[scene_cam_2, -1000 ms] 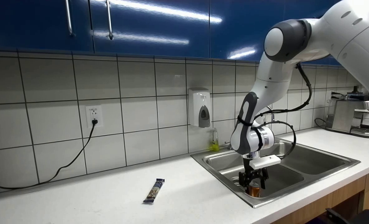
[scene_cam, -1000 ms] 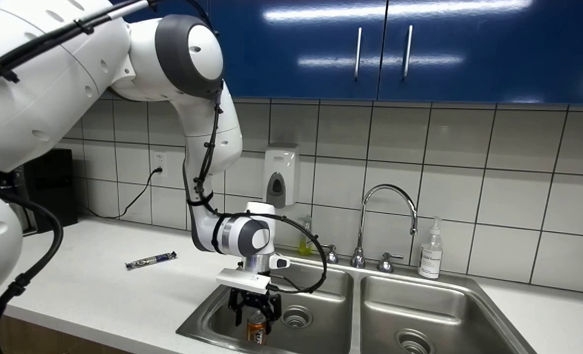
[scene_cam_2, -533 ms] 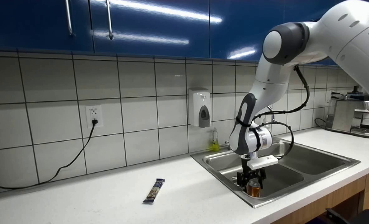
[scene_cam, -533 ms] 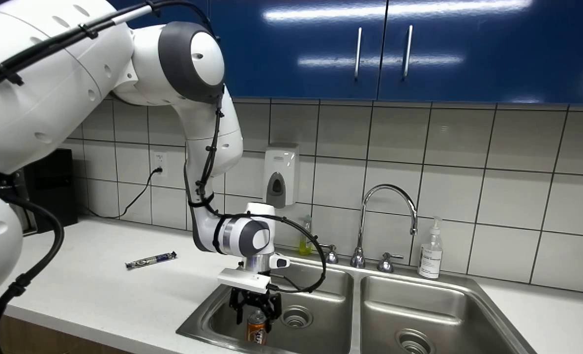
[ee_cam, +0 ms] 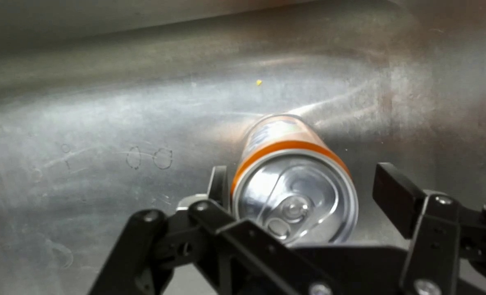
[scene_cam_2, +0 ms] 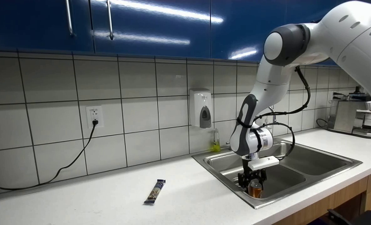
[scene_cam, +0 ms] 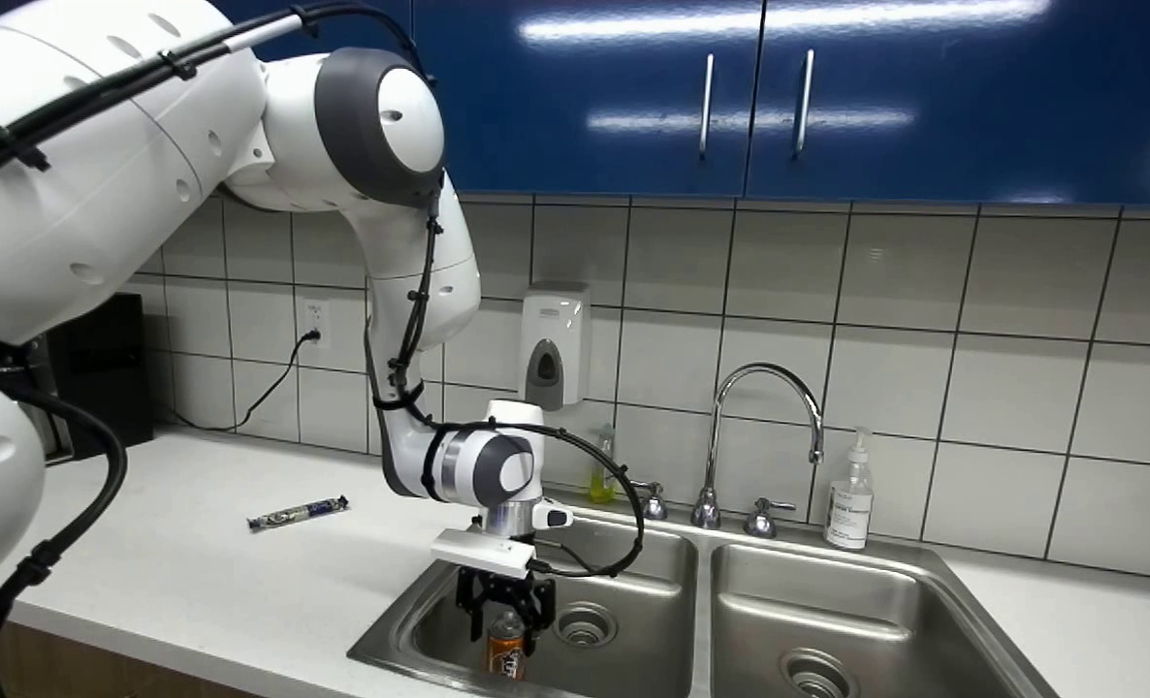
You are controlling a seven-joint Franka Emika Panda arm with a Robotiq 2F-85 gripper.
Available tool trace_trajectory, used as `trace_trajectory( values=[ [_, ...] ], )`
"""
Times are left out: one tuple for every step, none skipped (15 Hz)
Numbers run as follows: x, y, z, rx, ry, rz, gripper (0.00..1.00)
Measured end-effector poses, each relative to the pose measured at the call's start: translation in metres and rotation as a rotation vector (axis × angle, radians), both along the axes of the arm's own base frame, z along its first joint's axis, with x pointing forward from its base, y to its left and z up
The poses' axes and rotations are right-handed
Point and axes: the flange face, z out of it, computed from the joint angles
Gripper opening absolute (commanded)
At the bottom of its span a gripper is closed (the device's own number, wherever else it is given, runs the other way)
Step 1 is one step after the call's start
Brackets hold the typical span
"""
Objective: Remove the can from the sink
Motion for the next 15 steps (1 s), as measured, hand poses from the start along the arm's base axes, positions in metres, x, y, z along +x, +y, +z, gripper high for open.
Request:
trace_trajectory(
  values=[
    [0.000,0.000,0.000,-0.001,0.000,-0.002,0.51],
    [0.000,-0.002,0.000,-0.002,-0.001,-0.005,0.42],
    [0.000,-0.003,0.001,-0.004,-0.002,-0.008,0.38],
    [0.001,-0.004,0.001,-0.006,-0.003,-0.011,0.38],
    [0.001,-0.004,0.001,-0.007,-0.003,-0.013,0.38],
    [0.001,-0.004,0.001,-0.007,-0.003,-0.015,0.38],
    [0.001,-0.004,0.001,-0.008,-0.003,-0.017,0.38],
    [0.001,-0.004,0.001,-0.008,-0.003,-0.019,0.38],
    [0.001,-0.004,0.001,-0.009,-0.003,-0.023,0.38],
    [0.001,-0.004,0.001,-0.010,-0.003,-0.026,0.38],
    [0.002,-0.004,0.002,-0.011,-0.004,-0.029,0.38],
    [0.003,-0.003,0.004,-0.013,-0.005,-0.032,0.38],
    [0.006,-0.002,0.007,-0.014,-0.010,-0.034,0.38],
    [0.009,-0.001,0.014,-0.015,-0.019,-0.038,0.38],
    [0.013,0.001,0.022,-0.016,-0.029,-0.042,0.38]
  ],
)
